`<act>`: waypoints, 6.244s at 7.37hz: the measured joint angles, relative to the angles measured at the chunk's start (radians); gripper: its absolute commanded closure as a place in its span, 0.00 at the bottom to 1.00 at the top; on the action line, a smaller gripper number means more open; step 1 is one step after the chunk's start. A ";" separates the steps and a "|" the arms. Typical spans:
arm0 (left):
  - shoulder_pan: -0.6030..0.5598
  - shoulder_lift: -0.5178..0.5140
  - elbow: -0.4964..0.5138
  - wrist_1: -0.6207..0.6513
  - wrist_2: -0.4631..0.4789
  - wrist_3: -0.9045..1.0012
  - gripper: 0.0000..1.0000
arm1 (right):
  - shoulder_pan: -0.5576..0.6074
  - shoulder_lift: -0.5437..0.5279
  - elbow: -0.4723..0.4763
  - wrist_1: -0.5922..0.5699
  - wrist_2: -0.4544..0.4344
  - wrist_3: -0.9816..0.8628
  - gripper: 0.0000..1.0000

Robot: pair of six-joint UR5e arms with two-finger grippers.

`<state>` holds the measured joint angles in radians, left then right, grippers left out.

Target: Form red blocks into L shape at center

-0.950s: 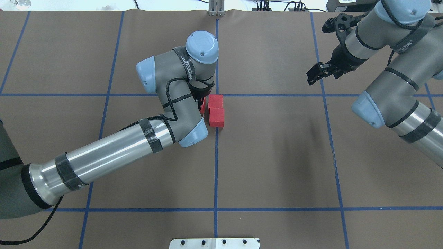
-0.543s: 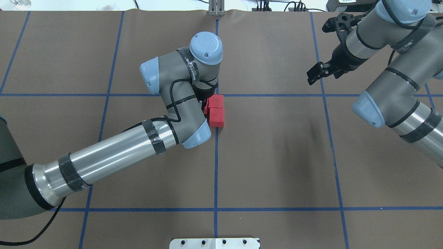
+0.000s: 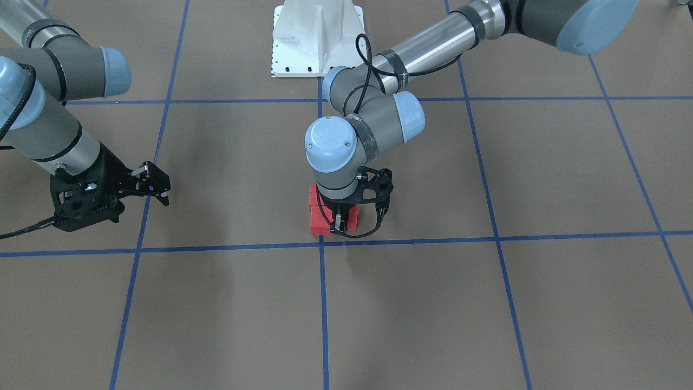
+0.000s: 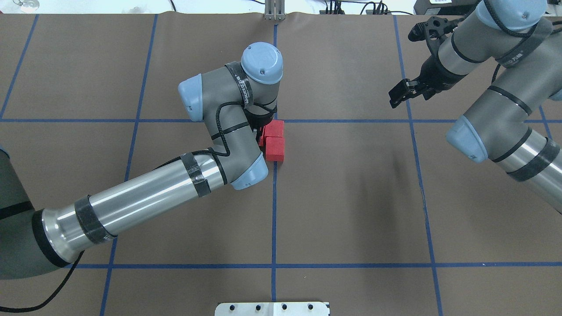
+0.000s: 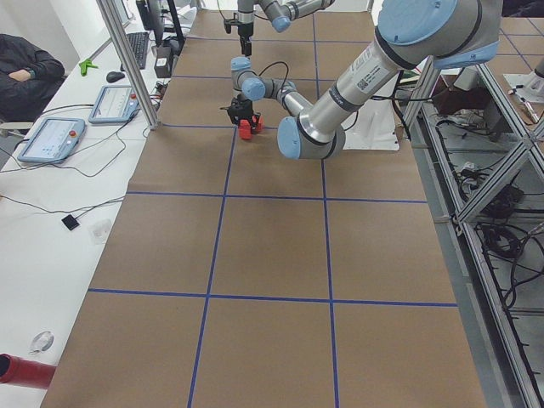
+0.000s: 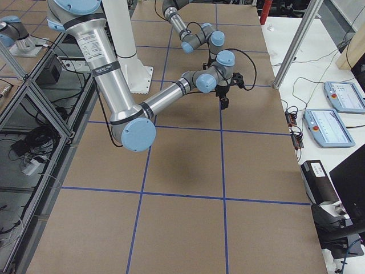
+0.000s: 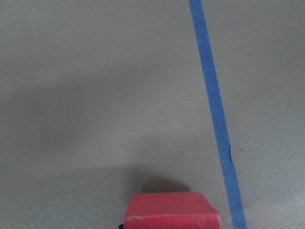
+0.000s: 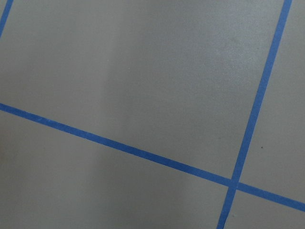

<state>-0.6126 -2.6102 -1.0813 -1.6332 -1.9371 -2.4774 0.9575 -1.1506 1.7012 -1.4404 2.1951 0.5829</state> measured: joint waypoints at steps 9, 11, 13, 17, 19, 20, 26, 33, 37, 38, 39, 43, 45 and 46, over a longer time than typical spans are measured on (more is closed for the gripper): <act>-0.009 0.001 0.001 -0.036 0.001 0.008 0.00 | 0.004 0.005 -0.002 -0.001 0.000 -0.001 0.01; -0.008 0.001 0.000 -0.038 0.001 0.011 0.00 | 0.005 0.005 -0.003 -0.002 -0.001 -0.001 0.01; -0.009 0.001 -0.002 -0.038 0.001 0.011 0.00 | 0.007 0.007 -0.006 -0.002 -0.001 -0.002 0.01; -0.060 0.011 -0.044 0.004 0.003 0.067 0.00 | 0.020 0.017 -0.002 -0.002 -0.001 0.007 0.01; -0.092 0.069 -0.140 0.094 0.004 0.207 0.00 | 0.018 0.024 0.000 -0.001 -0.006 0.011 0.01; -0.112 0.118 -0.189 0.112 0.005 0.299 0.00 | 0.014 0.020 -0.003 0.000 -0.008 0.009 0.01; -0.320 0.497 -0.455 -0.006 -0.013 1.331 0.00 | 0.209 -0.028 -0.099 -0.004 -0.028 -0.027 0.01; -0.810 0.873 -0.431 -0.132 -0.297 2.363 0.00 | 0.506 -0.212 -0.182 -0.003 0.149 -0.419 0.01; -0.881 0.979 -0.407 -0.176 -0.353 2.403 0.00 | 0.602 -0.334 -0.135 -0.014 0.190 -0.443 0.00; -0.886 1.004 -0.406 -0.201 -0.353 2.402 0.00 | 0.608 -0.357 -0.111 -0.027 0.196 -0.443 0.01; -0.892 1.021 -0.416 -0.211 -0.359 2.402 0.00 | 0.611 -0.366 -0.094 -0.055 0.198 -0.444 0.01; -0.913 1.047 -0.513 -0.084 -0.403 2.405 0.00 | 0.620 -0.372 0.026 -0.252 0.197 -0.458 0.01; -0.918 1.073 -0.554 -0.049 -0.412 2.407 0.00 | 0.617 -0.404 0.083 -0.318 0.194 -0.463 0.01; -0.919 1.081 -0.555 -0.048 -0.413 2.412 0.00 | 0.617 -0.426 0.089 -0.303 0.196 -0.464 0.01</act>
<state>-1.5312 -1.5289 -1.6358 -1.6812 -2.3499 -0.0654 1.5745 -1.5765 1.7904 -1.7433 2.3909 0.1194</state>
